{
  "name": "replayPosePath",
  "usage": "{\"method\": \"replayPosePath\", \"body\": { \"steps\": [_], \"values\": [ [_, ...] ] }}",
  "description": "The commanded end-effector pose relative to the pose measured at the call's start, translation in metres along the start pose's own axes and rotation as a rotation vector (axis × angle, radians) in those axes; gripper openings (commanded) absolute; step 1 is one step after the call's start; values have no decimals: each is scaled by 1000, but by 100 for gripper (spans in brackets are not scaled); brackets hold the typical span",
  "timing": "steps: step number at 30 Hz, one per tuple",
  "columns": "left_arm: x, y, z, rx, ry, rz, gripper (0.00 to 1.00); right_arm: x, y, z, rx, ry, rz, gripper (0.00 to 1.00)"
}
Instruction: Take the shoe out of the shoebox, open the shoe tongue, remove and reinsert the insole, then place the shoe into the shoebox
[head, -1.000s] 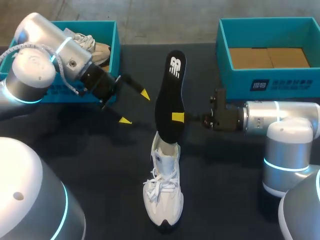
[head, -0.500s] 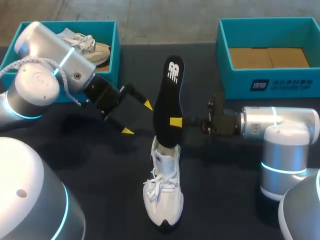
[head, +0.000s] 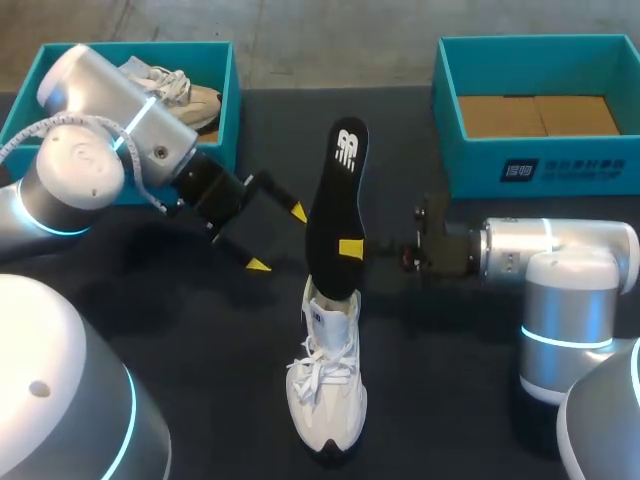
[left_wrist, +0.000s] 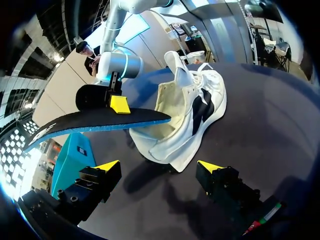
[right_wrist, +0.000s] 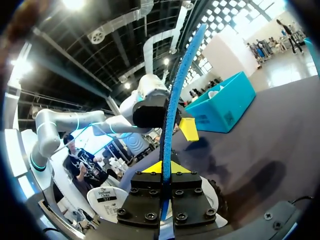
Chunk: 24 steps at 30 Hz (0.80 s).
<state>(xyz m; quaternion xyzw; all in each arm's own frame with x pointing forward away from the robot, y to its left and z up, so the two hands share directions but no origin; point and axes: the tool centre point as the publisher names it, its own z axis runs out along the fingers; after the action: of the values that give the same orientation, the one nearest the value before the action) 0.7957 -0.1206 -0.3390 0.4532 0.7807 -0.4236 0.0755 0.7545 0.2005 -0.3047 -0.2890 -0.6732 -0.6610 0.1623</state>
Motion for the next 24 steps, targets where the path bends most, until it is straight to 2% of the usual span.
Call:
{"method": "replayPosePath", "body": {
  "steps": [1,10,24],
  "values": [
    [-3,3,1,3,10,-1,100,1,-1,1,1,-3,0,0],
    [-3,2,5,10,28,9,100,1,-1,1,1,-3,0,0],
    [-2,1,11,29,46,-7,100,1,-11,4,4,-8,11,0]
  ]
}}
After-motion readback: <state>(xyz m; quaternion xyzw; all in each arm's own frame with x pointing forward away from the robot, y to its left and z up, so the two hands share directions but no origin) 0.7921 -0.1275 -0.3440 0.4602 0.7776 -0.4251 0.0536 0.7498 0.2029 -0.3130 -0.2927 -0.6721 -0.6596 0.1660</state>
